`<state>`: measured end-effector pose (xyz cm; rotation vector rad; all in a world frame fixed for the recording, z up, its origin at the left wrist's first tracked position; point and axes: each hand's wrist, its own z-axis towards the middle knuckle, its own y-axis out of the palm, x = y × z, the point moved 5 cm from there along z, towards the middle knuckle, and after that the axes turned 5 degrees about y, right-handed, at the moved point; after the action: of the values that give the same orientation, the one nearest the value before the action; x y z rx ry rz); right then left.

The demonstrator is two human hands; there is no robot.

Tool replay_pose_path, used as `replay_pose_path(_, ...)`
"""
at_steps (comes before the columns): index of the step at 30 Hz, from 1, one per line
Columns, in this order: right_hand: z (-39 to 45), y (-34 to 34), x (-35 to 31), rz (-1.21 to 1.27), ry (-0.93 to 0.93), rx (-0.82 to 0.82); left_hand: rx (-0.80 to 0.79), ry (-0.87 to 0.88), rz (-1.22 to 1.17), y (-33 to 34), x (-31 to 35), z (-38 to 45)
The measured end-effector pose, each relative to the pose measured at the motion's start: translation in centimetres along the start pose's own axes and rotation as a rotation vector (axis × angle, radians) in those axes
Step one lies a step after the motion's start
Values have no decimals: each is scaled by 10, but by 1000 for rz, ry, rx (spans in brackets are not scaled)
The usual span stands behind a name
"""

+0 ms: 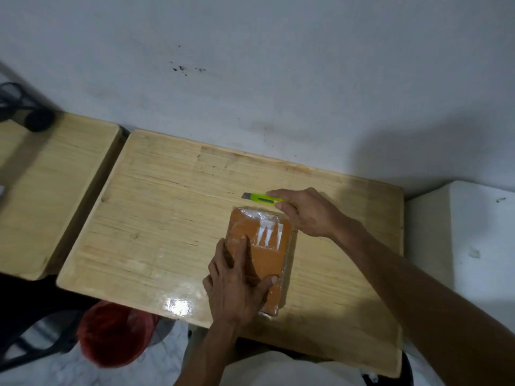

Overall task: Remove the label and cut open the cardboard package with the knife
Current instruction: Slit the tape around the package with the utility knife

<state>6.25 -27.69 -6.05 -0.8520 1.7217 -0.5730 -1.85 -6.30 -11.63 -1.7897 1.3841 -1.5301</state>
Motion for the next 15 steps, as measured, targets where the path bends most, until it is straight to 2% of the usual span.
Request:
replay_pose_path(8,19,7,-14,-113,-68,-102,-11,-6,11,3,-3,1)
replay_pose_path(15,21,12,-13,-156,-79,-115,-8,-9,18,1,-2,1)
